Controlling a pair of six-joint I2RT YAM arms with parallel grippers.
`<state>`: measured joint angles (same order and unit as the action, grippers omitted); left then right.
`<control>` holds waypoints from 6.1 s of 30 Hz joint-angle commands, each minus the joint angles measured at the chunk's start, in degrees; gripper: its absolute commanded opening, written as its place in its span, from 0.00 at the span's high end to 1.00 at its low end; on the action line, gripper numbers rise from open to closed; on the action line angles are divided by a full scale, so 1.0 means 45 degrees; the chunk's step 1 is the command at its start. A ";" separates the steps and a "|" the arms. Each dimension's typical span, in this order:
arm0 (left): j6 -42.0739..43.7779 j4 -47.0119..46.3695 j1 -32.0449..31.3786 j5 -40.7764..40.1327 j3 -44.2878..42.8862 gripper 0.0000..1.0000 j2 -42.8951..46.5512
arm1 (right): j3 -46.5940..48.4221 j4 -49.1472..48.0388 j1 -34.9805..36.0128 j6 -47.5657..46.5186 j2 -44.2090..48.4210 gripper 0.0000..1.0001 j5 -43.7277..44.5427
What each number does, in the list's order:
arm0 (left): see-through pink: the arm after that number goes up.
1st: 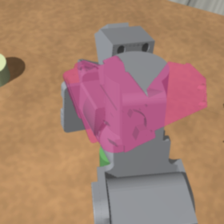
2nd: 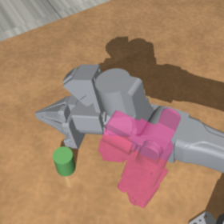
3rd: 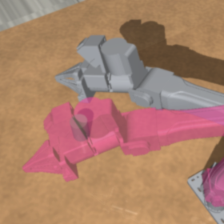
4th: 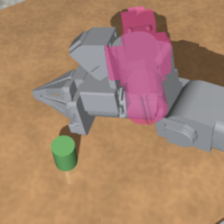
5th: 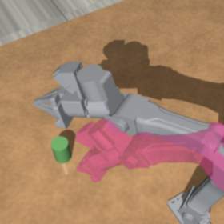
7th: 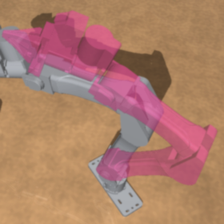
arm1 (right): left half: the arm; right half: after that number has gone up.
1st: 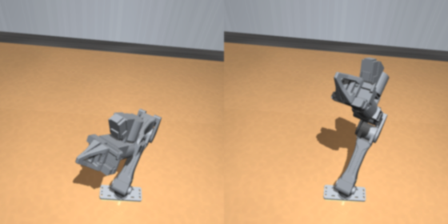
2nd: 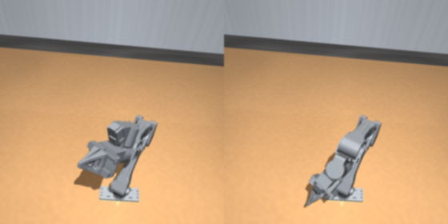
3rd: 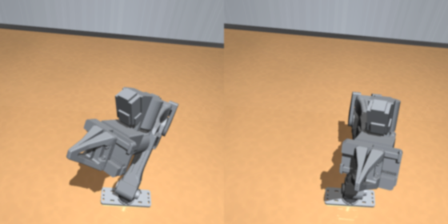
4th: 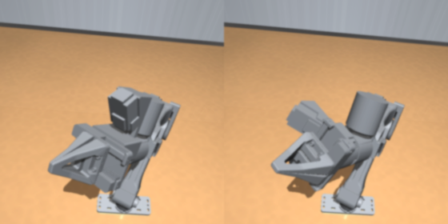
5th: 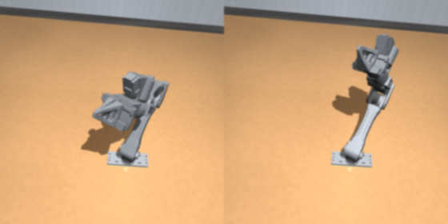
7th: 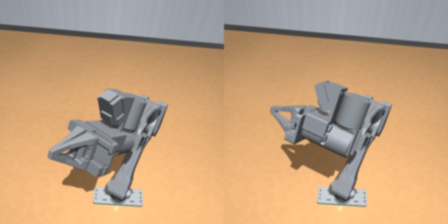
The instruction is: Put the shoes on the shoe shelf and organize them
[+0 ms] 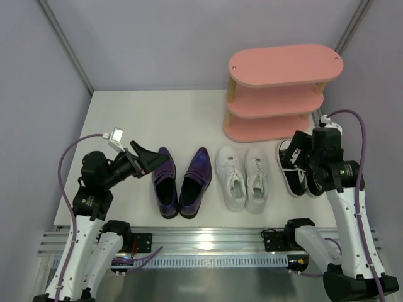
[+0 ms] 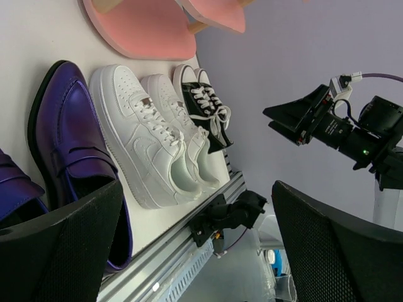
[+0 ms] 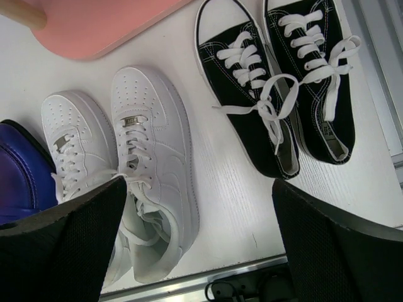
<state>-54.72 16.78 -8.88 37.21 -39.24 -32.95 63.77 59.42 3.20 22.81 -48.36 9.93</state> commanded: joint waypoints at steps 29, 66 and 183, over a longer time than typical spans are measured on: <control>0.0304 -0.0017 0.0002 0.1456 0.1142 0.00 0.1599 | 0.0517 -0.2483 -0.2646 -0.0966 -0.5228 0.07 -0.0821; 0.2160 0.3128 0.0021 0.1126 0.0811 0.00 0.2537 | -0.0908 -0.3673 0.0400 -0.0284 -0.4375 0.09 0.3165; 0.1964 0.2835 0.0002 0.0325 0.0713 0.00 0.2303 | 0.2668 -1.0934 -0.0497 -0.2159 -0.6384 0.95 0.0118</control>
<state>-47.05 29.69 -8.88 38.59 -33.58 -22.48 77.45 26.63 0.91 9.41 -78.89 10.41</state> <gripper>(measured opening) 0.996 0.345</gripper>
